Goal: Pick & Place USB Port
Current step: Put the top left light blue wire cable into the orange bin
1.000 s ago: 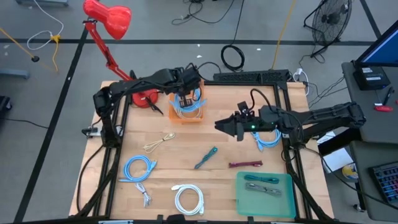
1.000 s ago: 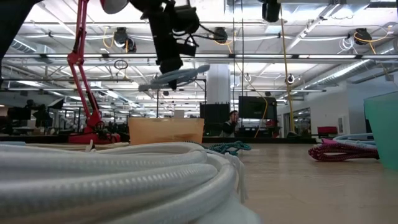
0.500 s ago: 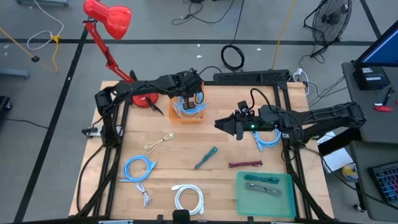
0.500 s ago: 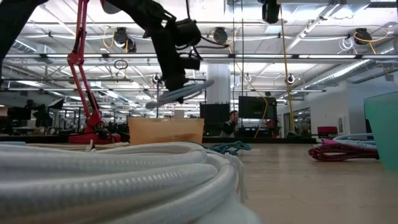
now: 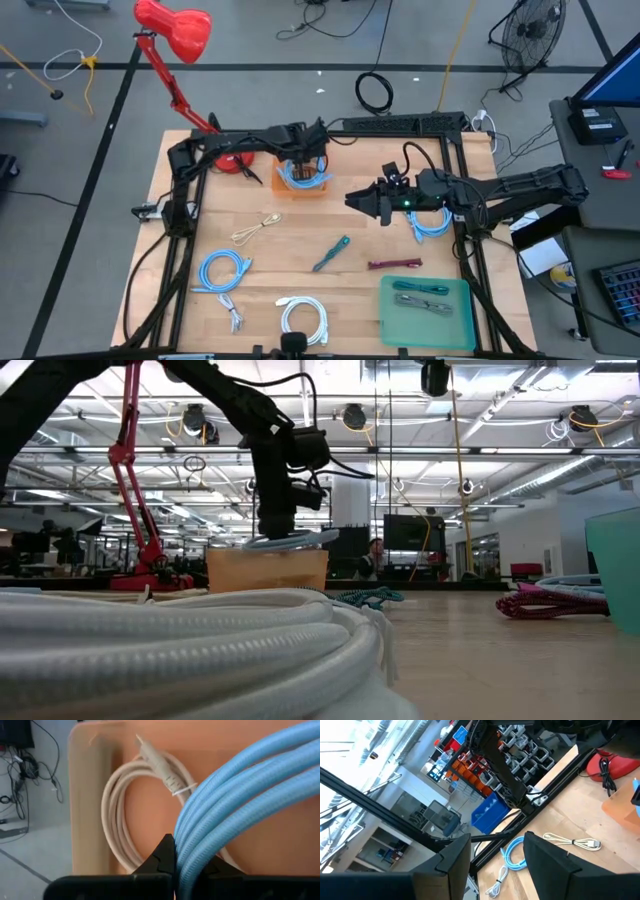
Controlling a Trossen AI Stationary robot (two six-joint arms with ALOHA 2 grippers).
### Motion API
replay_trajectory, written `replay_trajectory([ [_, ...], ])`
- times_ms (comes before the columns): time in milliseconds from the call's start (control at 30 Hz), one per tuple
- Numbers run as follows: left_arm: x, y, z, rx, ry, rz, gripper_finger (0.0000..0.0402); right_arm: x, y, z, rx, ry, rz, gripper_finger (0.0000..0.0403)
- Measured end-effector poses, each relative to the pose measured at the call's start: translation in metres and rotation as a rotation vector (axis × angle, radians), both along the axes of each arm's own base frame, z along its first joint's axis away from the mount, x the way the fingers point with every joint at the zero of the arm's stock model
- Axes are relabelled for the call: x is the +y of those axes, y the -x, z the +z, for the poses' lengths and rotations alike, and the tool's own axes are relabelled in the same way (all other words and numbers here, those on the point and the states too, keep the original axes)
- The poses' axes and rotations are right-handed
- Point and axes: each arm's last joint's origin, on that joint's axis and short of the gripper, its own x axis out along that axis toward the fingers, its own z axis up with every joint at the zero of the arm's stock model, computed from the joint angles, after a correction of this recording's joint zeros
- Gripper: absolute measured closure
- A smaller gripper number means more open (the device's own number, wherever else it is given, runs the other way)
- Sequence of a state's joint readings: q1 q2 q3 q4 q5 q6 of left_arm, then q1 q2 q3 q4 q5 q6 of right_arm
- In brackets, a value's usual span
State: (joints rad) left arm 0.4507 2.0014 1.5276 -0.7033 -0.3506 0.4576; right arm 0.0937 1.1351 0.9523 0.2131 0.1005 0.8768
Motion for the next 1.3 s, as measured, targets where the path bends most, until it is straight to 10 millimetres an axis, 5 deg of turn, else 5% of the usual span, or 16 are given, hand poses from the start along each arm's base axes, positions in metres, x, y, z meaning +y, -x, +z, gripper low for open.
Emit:
replay_trajectory([
  [500, 0.014, 0.007, -0.003, 0.014, 0.012, 0.029, 0.0389, 0.001, 0.000, 0.000, 0.000, 0.000, 0.018, 0.0232],
  [933, 0.000, 0.023, -0.041, 0.117, 0.065, 0.010, 0.0389, 0.001, 0.000, 0.000, 0.001, -0.001, 0.024, 0.0232],
  [1300, -0.009, 0.021, -0.044, 0.116, 0.099, -0.008, 0.0387, -0.003, 0.000, 0.000, 0.001, 0.006, 0.005, 0.0232],
])
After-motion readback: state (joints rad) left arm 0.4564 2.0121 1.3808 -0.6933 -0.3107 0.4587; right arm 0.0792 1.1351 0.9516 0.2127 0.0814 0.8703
